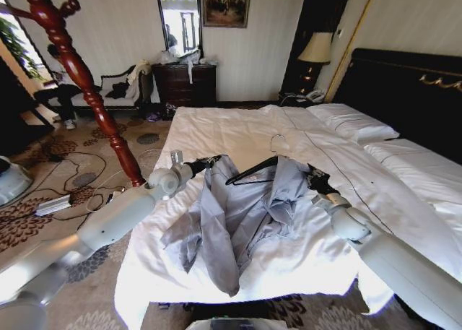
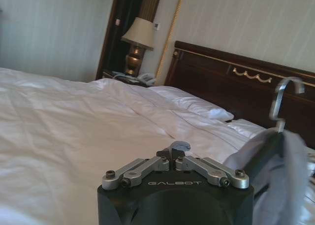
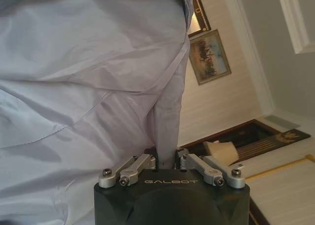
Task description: Pick up the clothes from the bed and hang them on the clothes hanger.
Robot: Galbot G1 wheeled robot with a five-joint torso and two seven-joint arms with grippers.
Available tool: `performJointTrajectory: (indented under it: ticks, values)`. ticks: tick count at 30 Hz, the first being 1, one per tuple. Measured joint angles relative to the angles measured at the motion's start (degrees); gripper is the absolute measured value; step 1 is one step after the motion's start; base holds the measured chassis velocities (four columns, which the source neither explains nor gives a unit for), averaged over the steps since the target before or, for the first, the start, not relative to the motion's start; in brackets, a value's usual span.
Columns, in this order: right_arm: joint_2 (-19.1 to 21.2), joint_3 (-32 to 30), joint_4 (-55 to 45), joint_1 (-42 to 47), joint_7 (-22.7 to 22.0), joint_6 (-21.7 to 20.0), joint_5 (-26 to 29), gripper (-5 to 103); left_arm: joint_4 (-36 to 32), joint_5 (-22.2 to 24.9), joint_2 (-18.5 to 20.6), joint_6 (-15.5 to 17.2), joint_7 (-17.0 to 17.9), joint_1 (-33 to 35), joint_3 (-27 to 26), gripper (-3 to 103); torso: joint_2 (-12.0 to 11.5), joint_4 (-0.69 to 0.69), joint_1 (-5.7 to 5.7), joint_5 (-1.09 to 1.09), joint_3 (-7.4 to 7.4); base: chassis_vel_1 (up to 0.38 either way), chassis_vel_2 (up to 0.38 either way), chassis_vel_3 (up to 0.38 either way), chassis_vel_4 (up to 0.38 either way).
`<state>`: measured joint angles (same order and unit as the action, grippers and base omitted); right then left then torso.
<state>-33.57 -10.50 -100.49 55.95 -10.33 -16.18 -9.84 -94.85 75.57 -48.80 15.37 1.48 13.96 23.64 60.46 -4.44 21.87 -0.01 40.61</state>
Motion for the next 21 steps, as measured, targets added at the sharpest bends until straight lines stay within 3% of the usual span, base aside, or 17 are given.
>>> performJointTrajectory:
  ticks: [9, 21]
  values:
    - [-0.9, 4.3, 1.1, -4.0, -0.3, -1.0, 2.8, 15, -0.7, 0.5, -3.2, 0.4, 1.7, -2.8, 3.1, 0, 0.0, -0.02, 0.0, 0.0, 0.0, 0.0, 0.0, 0.0, 0.0]
    - [-2.0, 9.0, 1.6, -7.6, 0.1, -2.7, 6.0, 15, 1.6, -3.2, -7.8, 0.5, 2.8, -8.4, 8.0, 0, 0.0, -0.02, 0.01, 0.01, 0.01, 0.0, 0.0, 0.0, 0.0]
